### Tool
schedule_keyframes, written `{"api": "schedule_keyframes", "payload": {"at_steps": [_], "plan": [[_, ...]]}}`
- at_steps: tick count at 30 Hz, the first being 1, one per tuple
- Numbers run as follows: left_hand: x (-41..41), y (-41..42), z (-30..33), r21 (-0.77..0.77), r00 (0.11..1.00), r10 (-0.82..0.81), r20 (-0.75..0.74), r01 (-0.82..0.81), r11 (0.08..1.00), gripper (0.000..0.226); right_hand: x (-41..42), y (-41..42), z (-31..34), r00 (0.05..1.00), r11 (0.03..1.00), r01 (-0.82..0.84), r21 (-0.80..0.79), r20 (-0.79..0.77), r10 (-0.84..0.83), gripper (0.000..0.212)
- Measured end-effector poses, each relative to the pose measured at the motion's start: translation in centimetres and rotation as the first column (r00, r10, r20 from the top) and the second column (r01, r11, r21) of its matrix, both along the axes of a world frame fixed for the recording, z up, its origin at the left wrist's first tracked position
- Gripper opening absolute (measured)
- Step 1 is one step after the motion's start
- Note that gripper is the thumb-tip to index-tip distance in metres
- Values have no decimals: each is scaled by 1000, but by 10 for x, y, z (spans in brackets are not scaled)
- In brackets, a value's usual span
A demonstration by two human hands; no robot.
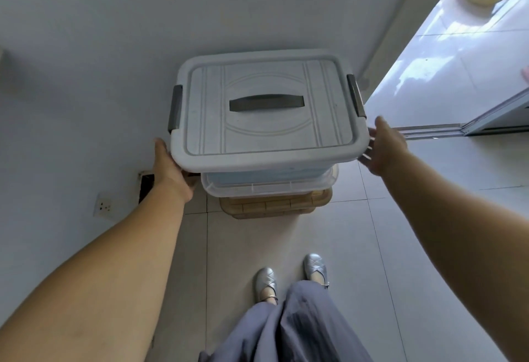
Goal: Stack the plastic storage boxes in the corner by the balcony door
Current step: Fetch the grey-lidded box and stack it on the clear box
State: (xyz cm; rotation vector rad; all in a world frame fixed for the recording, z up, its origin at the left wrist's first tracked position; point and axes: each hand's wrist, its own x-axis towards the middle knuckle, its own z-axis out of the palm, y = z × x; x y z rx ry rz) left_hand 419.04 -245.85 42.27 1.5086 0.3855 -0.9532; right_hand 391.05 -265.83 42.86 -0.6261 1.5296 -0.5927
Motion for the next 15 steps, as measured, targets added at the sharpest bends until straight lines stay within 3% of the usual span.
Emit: {"api": "schedule_keyframes", "payload": {"at_steps": [2,7,11,15], "plan": [[-8,-1,-12,5,998,-50,-34,50,999,39,-4,8,-21,998,998,-13,60,-64,16,15],[-19,-2,-38,54,979,-194,-56,197,979,17,-1,22,-62,985,980,-151,130,-62,160,17],[-20,-6,-51,87,983,-181,-34,183,979,32,3,18,-76,957,959,-251,134,-113,266,12],[-23,-9,-54,113,982,-189,9,186,976,16,3,11,-79,943,939,-323,118,-39,329,4]]}}
